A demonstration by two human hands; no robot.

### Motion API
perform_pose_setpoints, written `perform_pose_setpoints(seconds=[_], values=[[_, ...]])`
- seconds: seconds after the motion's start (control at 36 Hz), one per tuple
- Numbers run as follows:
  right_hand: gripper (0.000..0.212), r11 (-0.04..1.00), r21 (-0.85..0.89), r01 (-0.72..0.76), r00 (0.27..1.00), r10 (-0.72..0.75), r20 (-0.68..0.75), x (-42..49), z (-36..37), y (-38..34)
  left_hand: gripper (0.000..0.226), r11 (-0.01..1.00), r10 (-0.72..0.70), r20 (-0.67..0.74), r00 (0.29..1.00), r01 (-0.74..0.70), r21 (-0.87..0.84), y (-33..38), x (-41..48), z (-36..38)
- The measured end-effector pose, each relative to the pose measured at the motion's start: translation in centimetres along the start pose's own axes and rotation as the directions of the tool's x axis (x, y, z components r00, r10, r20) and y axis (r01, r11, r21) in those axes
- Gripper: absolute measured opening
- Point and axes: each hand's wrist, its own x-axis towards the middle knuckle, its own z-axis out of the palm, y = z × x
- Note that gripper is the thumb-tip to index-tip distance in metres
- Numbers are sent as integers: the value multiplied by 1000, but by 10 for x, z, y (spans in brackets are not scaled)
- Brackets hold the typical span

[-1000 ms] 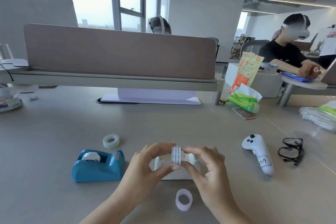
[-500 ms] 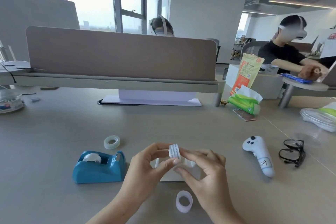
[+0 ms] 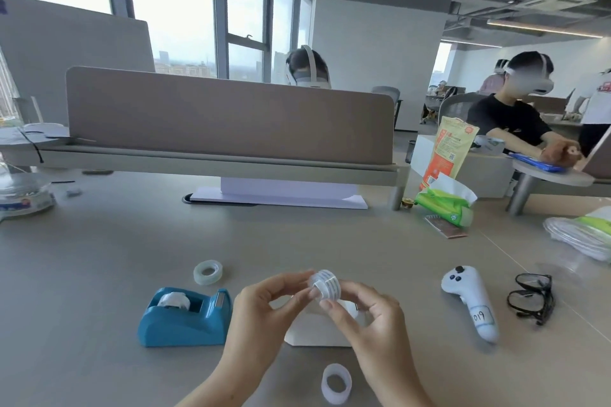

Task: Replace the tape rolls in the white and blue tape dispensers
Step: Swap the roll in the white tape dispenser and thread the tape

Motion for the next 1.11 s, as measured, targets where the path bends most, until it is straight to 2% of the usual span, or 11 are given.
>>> perform_pose_setpoints(seconds=[0.08, 0.17, 0.33, 0.44, 0.56, 0.69, 0.78, 0.92, 1.11], values=[[19, 993, 105, -59, 997, 53, 62, 9, -3, -8, 18, 999, 22, -30, 999, -23, -23, 0, 1, 0], [7, 986, 104, -132, 983, 117, 145, 19, -4, -7, 23, 999, 19, -30, 999, -20, -51, -4, 4, -1], [20, 977, 148, -152, 972, 121, 202, 37, -2, -4, 29, 995, -12, -72, 997, 5, -95, -7, 10, -7], [21, 981, 158, -109, 979, 79, 186, 44, -2, -3, 47, 998, -42, -66, 997, 39, -49, -10, 14, -11], [19, 996, 83, -26, 984, 11, 177, 44, -1, 2, 26, 997, 31, -37, 999, -29, 67, -11, 13, -8], [40, 1000, -10, 4, 981, -2, 194, 38, 2, 16, 23, 994, 64, -91, 994, -56, 92, -13, 13, -7], [36, 994, -95, 56, 973, -33, 228, 35, -1, 19, 15, 997, 43, -117, 992, -35, 67, -15, 13, -7], [39, 968, -208, 137, 971, -90, 219, 35, -5, 30, 18, 997, 18, -74, 997, -12, 83, -19, 13, -5], [32, 950, -305, 69, 969, 8, 247, 36, -7, 44, 16, 986, 61, -53, 997, -52, 158, -21, 12, -7]])
